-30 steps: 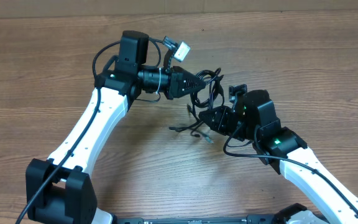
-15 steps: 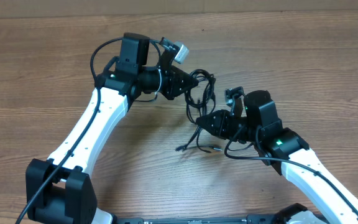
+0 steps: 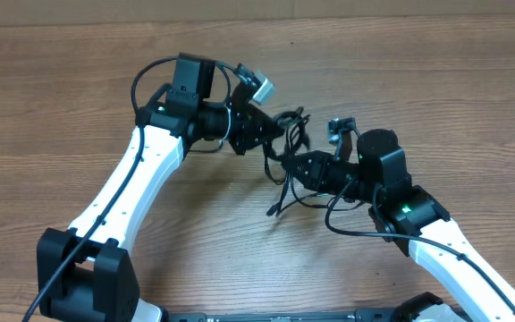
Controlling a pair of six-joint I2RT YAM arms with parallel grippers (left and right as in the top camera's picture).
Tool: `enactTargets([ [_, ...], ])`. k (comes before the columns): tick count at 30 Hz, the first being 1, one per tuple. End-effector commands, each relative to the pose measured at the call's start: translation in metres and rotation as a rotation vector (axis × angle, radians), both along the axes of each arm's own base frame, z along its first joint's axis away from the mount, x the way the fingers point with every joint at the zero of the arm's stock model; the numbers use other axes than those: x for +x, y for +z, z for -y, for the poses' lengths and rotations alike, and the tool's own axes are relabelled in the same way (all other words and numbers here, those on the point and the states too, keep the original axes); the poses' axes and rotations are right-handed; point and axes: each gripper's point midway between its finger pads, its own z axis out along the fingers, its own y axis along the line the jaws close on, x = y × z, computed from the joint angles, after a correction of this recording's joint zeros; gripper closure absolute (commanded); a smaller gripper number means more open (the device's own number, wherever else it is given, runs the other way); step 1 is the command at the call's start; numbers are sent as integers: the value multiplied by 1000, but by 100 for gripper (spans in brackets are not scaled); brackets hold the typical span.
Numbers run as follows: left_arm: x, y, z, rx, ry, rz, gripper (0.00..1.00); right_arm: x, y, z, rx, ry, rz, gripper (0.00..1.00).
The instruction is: Untangle cables
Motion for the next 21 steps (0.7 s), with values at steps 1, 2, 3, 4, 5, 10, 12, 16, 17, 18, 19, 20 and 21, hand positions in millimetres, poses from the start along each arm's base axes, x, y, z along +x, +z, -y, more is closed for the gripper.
enactTargets([
  [1,-29,33,12,-163,-189,74,96,17,3,16,-59,-120,66,96],
  [2,-32,34,12,-177,-198,61,96,21,0,20,-76,-148,69,96],
  [3,-34,35,12,-184,-203,51,96,24,-1,23,-85,-164,71,96],
  [4,-36,36,12,-193,-209,41,96,27,-3,26,-99,-188,68,96],
  [5,-41,40,13,-216,-225,27,96,30,-6,30,-115,-214,70,96],
  [10,-53,51,13,-291,-289,36,95,34,-7,33,-123,-240,72,96],
  [12,-54,49,13,-288,-288,25,96,35,-5,32,-114,-243,77,96],
  [16,-62,46,16,-279,-313,30,96,39,3,30,-82,-256,89,96],
  [17,-63,43,17,-263,-313,30,96,40,4,30,-78,-257,95,96],
  [18,-63,40,18,-243,-309,29,96,40,5,30,-75,-257,99,96],
  [19,-63,34,18,-208,-299,28,96,40,5,30,-74,-257,101,96],
  [20,-62,30,18,-187,-292,26,96,40,6,29,-73,-254,100,96],
  [21,-61,24,18,-152,-279,28,96,38,6,27,-66,-240,97,95],
])
